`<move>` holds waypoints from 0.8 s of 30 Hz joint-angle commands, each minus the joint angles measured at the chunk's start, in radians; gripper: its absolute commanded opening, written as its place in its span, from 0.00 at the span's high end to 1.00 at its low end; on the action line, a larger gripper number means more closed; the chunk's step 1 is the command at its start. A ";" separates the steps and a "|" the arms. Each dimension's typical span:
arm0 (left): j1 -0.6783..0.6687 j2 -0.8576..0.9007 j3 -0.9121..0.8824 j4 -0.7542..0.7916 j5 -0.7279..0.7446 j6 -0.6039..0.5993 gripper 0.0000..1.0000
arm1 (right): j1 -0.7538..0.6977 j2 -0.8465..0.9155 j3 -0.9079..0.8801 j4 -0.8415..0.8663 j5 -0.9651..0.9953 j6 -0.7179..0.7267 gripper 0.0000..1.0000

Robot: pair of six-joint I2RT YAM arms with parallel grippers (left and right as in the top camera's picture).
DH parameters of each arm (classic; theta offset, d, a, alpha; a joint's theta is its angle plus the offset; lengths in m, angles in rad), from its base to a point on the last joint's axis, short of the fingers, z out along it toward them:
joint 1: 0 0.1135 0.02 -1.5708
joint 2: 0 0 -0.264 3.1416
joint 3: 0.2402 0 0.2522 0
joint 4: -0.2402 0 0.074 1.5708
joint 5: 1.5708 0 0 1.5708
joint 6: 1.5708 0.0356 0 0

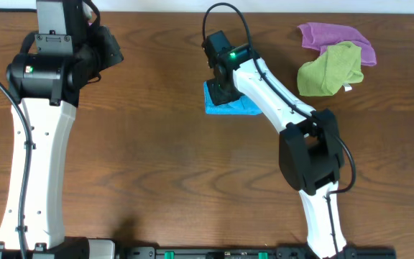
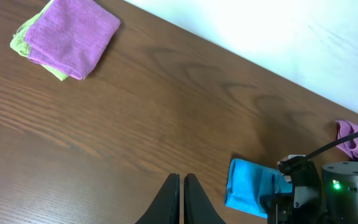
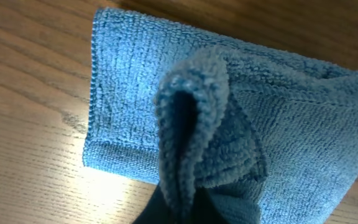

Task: Fold the cloth
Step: 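Press the folded blue cloth down and release with the right gripper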

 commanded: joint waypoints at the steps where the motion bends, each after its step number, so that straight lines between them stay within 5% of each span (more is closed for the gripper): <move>1: 0.002 -0.017 -0.003 -0.003 0.007 0.010 0.94 | 0.009 0.002 -0.003 0.008 -0.150 -0.011 0.67; 4: 0.002 -0.017 -0.003 0.001 0.007 0.010 0.94 | 0.018 0.002 -0.003 0.035 -0.403 -0.023 0.44; 10: 0.002 -0.017 -0.003 0.000 0.007 0.010 0.94 | -0.009 -0.011 0.000 0.100 -0.554 -0.022 0.42; 18: 0.003 -0.005 -0.019 0.003 -0.035 0.021 0.94 | -0.119 -0.053 0.019 0.074 -0.572 -0.042 0.53; 21: 0.002 0.035 -0.074 0.019 0.001 0.026 0.81 | -0.183 -0.084 0.019 0.017 -0.459 -0.056 0.56; 24: 0.002 0.090 -0.146 0.068 0.096 0.026 0.75 | -0.223 -0.106 0.019 -0.018 -0.356 -0.056 0.75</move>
